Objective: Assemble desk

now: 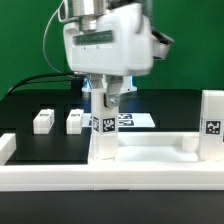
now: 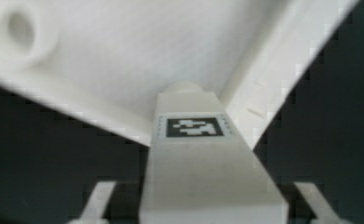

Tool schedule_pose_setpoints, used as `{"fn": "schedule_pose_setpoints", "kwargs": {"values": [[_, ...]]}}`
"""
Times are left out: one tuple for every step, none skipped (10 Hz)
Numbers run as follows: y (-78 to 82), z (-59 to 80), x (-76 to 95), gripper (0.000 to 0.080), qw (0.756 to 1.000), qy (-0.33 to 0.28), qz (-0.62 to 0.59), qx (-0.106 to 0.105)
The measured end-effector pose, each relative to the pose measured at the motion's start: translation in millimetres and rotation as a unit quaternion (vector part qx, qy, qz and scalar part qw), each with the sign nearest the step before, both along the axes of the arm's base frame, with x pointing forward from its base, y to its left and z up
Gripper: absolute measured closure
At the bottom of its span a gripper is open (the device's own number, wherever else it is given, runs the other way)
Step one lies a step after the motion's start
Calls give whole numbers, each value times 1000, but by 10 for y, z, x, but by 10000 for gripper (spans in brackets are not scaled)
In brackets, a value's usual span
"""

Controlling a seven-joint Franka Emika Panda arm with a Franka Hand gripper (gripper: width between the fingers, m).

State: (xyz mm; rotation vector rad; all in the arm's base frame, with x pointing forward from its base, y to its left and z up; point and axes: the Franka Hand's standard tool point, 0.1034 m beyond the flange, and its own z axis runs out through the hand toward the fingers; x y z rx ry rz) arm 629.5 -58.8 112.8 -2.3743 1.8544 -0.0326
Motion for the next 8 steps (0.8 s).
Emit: {"fn": "schedule_pose_setpoints", "kwargs": {"values": [[7, 1, 1, 511, 1000, 2, -22, 3], [29, 2, 2, 511, 999, 5, -53, 5], [25, -3, 1, 511, 998, 6, -65, 6], [26, -4, 1, 448, 998, 5, -58, 5], [30, -3, 4, 270, 1000, 2, -29, 2], [53, 3, 19, 270, 997, -10, 74, -9], [99, 14, 27, 176, 986, -19, 168, -16], [108, 19, 14, 155, 976, -32, 212, -25]]}}
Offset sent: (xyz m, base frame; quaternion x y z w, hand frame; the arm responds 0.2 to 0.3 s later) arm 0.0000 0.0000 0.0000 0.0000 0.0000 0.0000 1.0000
